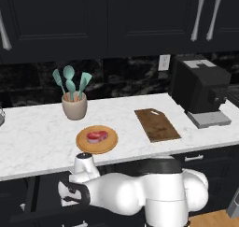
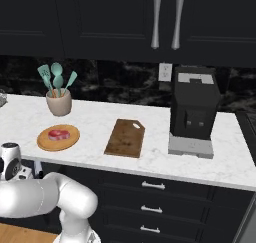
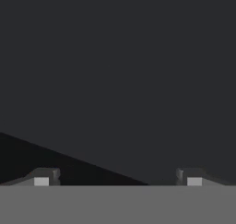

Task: Pick up the knife from the drawer and place it on the cutting board. Then place the meat from the plate to the cutting board.

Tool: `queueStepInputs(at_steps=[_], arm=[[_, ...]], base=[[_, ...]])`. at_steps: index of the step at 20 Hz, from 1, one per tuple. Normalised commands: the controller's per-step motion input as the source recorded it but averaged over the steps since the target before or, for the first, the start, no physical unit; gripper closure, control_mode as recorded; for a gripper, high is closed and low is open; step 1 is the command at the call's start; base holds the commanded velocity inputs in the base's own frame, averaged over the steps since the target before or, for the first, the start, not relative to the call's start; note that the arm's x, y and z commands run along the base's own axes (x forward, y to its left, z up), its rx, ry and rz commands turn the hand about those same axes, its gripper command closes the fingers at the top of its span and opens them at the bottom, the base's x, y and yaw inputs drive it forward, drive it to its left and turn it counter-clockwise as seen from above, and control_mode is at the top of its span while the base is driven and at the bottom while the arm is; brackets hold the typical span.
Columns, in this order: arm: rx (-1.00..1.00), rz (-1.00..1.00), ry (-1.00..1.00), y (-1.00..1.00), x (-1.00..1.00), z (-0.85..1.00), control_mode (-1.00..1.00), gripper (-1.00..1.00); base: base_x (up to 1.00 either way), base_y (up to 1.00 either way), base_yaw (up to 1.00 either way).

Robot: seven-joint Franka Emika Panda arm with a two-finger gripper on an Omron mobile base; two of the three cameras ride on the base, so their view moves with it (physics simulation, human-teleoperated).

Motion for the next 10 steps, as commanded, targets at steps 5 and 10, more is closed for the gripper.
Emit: queueStepInputs(at_steps=[5,10], arm=[[0.00,0.00,0.18,0.00,-0.21,0.00,-1.00,-1.00],[0.00,0.00,0.15,0.00,-0.17,0.00,-1.00,-1.00]], base=[[0.00,0.00,0.00],[0.00,0.00,0.00]])
